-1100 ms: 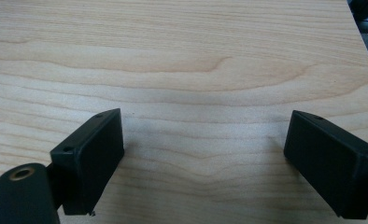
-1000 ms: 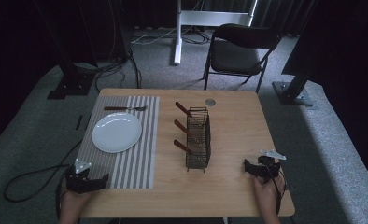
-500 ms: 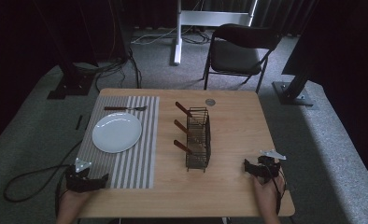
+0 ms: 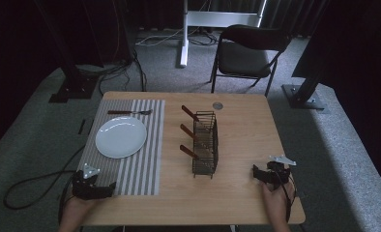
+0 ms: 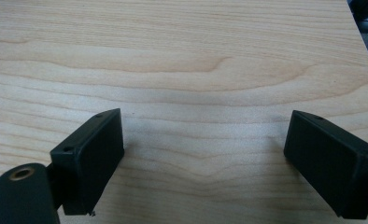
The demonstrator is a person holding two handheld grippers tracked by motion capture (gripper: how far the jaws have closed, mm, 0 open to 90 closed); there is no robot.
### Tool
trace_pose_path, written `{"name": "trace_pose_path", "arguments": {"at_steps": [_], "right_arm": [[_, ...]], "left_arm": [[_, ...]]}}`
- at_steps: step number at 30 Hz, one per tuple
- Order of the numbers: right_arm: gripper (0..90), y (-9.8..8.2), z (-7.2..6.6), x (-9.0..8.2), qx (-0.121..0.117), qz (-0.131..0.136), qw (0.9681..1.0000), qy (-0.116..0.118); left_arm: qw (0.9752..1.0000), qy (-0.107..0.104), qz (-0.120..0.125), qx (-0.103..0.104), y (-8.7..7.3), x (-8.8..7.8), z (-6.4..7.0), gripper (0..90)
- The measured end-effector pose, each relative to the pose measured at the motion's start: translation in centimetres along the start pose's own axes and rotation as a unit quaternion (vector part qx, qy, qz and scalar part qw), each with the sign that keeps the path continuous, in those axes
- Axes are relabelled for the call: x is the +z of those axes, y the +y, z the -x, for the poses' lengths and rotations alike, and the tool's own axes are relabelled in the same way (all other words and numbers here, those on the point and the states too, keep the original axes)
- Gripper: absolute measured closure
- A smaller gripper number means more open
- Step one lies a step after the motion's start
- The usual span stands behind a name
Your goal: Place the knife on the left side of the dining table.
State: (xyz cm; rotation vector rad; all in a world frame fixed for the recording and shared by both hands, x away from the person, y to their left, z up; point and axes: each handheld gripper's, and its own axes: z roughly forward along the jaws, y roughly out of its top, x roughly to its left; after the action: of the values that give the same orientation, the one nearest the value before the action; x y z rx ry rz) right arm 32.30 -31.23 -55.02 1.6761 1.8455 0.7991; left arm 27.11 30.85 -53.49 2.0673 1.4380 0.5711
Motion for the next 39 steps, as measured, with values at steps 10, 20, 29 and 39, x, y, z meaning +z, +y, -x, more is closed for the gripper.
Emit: {"name": "trace_pose_path", "arguments": {"at_steps": [10,20,29,39], "right_arm": [[11.3,0.0,0.0,0.0,0.000,0.000,1.0000,0.000],[11.3,0.0,0.0,0.0,0.000,0.001,1.0000,0.000],[11.3,0.0,0.0,0.0,0.000,0.001,1.0000,0.000],[11.3,0.0,0.0,0.0,-0.001,0.001,1.0000,0.000]], "left_arm": [[0.9993,-0.030,0.019,0.012,1.8,-0.7,1.0,3.1],[0.9970,-0.062,0.026,0.039,4.1,-0.5,2.5,3.2],[0.9946,-0.075,0.028,0.065,6.3,0.1,3.9,3.2],[0.9900,-0.101,0.038,0.091,8.8,0.2,5.4,4.0]]}}
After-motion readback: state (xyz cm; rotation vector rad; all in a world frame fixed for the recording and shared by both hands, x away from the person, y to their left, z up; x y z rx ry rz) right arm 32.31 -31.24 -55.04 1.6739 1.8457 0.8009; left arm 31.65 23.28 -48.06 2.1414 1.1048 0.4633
